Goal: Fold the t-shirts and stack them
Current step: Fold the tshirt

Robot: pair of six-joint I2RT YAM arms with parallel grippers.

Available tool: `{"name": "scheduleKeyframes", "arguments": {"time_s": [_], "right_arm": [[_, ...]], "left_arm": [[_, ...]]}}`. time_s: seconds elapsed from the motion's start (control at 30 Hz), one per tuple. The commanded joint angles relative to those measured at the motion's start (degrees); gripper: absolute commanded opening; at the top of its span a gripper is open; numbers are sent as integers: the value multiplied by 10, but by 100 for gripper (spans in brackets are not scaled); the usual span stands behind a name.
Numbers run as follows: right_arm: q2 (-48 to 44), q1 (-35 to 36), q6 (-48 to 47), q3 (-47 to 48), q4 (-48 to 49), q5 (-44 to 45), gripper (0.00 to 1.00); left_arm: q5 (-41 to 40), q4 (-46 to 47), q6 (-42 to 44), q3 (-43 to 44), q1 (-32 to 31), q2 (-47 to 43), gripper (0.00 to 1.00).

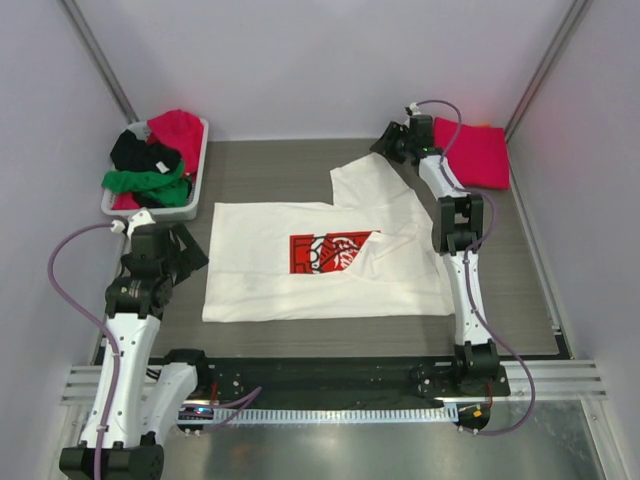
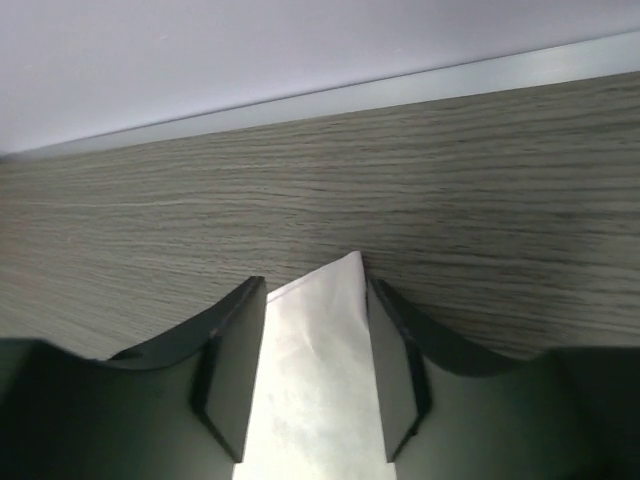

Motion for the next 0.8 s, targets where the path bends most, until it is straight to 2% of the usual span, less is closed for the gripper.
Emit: {"name": "scheduleKeyframes", "arguments": {"time_s": [0.0, 0.03, 0.1, 0.13, 0.17, 0.27, 0.43, 0.63, 0.77], "right_arm": [[-9, 9, -22, -22, -11, 19, 48], [-10, 9, -29, -21, -16, 26, 41], [-11, 7, -38, -19, -21, 32, 35], [-13, 8, -44, -20, -25, 37, 29], [-14, 8, -48, -19, -26, 41, 19], [-21, 6, -59, -15, -31, 42, 2], [-45, 8, -80, -22, -34, 26, 1], [-119, 9, -93, -63, -33, 34, 1], [-181, 10, -95, -97, -37, 39, 1]], "left_arm": [[-7, 22, 13, 4, 3, -10, 95], [-7, 22, 13, 4, 3, -10, 95], [-7, 23, 14, 2, 3, -10, 95], [-7, 23, 14, 3, 3, -10, 95], [-7, 22, 14, 2, 3, -10, 96], [-10, 23, 15, 2, 3, -8, 96], [-13, 19, 15, 3, 3, -9, 95], [-15, 27, 14, 8, 3, 12, 96], [32, 88, 19, 30, 3, 102, 97]]}}
